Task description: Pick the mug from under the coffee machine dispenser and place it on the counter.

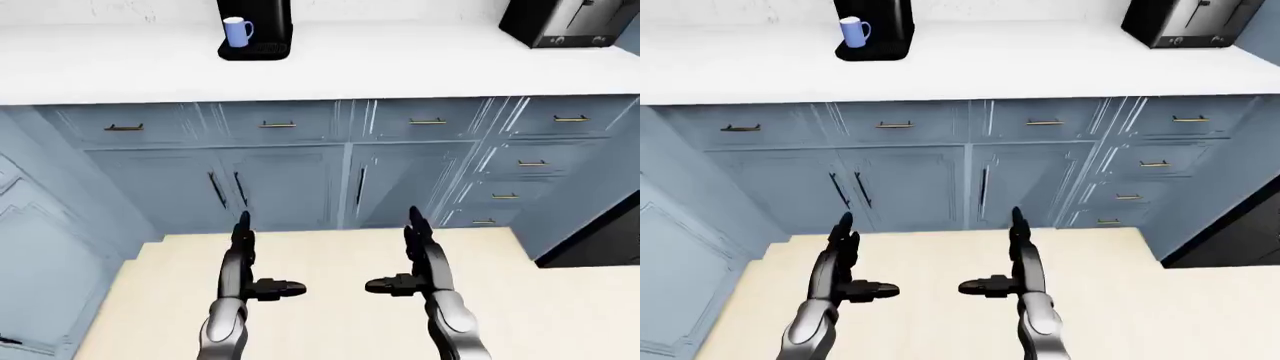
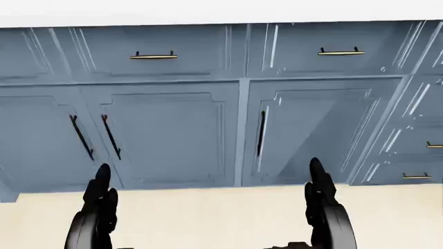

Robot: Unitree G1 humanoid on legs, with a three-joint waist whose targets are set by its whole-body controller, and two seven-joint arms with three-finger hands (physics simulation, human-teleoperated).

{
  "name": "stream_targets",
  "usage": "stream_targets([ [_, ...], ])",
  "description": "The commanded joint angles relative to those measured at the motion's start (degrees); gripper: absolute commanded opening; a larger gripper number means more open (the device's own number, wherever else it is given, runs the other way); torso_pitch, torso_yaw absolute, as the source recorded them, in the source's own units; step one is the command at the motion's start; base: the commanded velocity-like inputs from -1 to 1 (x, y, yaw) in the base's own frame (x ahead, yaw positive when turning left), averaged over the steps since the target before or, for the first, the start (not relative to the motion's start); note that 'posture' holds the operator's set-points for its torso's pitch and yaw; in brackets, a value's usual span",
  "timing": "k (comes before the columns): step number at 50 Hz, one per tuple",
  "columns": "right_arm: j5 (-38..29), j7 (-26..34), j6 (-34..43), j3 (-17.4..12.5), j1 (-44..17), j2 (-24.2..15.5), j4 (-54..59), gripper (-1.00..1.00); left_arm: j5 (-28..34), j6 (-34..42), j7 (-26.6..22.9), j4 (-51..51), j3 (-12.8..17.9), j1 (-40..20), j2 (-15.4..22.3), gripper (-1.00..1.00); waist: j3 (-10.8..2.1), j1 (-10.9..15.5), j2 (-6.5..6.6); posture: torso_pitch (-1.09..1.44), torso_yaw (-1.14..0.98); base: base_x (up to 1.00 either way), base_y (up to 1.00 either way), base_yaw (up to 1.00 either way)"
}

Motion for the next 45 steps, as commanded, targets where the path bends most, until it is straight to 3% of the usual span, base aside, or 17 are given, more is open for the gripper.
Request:
stream_targets([
  [1, 0.66, 0.22, -3.24, -0.23, -1.70, -0.20, -4.92, 1.00, -0.69, -3.38, -0.40, -5.37, 0.12, -1.65, 0.17, 1.00, -0.05, -0.12, -0.45, 0.00, 0.00, 0.00, 0.00, 0.00],
  [3, 0.88, 0.30, -3.02, -0.35, -1.88, -0.26, -4.94, 1.00, -0.73, -3.29, -0.52, -5.44, 0.07, -1.62, 0.16, 1.00, -3.55, 0.42, -0.05, 0.00, 0.00, 0.00, 0.00, 0.00],
  [4, 0.84, 0.36, -3.03, -0.30, -1.88, -0.28, -4.90, 1.00, -1.00, -3.02, -0.79, -5.70, 0.06, -1.53, 0.17, 1.00, -2.99, 0.43, -0.06, 0.00, 0.00, 0.00, 0.00, 0.00],
  [5, 0.72, 0.41, -3.20, -0.24, -1.90, -0.31, -4.73, 1.00, -0.90, -2.75, -0.88, -5.90, -0.03, -1.44, 0.20, 1.00, -0.96, 0.35, -0.39, 0.00, 0.00, 0.00, 0.00, 0.00],
  [7, 0.70, 0.46, -3.15, -0.26, -1.95, -0.33, -4.75, 1.00, -0.87, -2.82, -1.25, -6.23, -0.17, -1.30, 0.22, 1.00, -3.97, 0.40, -0.44, 0.00, 0.00, 0.00, 0.00, 0.00],
  [8, 0.76, 0.50, -3.10, -0.29, -1.98, -0.33, -4.79, 1.00, -0.99, -2.92, -1.49, -6.41, -0.20, -1.26, 0.19, 1.00, -4.29, 0.43, -0.44, 0.00, 0.00, 0.00, 0.00, 0.00],
  [29, 2.41, 1.35, 5.91, -1.48, -4.39, -1.11, -15.49, 1.00, -3.69, 4.43, -1.58, -16.16, 1.65, -2.30, 0.81, 1.00, -5.22, 0.50, -0.20, 0.00, 0.00, 0.00, 0.00, 0.00],
  [40, 4.55, 1.00, 12.30, -5.07, -9.68, -3.50, -20.49, 1.00, -2.55, 8.26, -1.90, -22.34, 2.43, -3.29, 1.51, 1.00, -4.77, 0.50, -0.25, 0.00, 0.00, 0.00, 0.00, 0.00],
  [45, 5.97, 0.62, 14.83, -6.41, -11.81, -4.65, -22.12, 1.00, -2.71, 10.70, -2.12, -24.10, 4.64, -5.24, 2.75, 1.00, -4.62, 0.53, -0.27, 0.00, 0.00, 0.00, 0.00, 0.00],
])
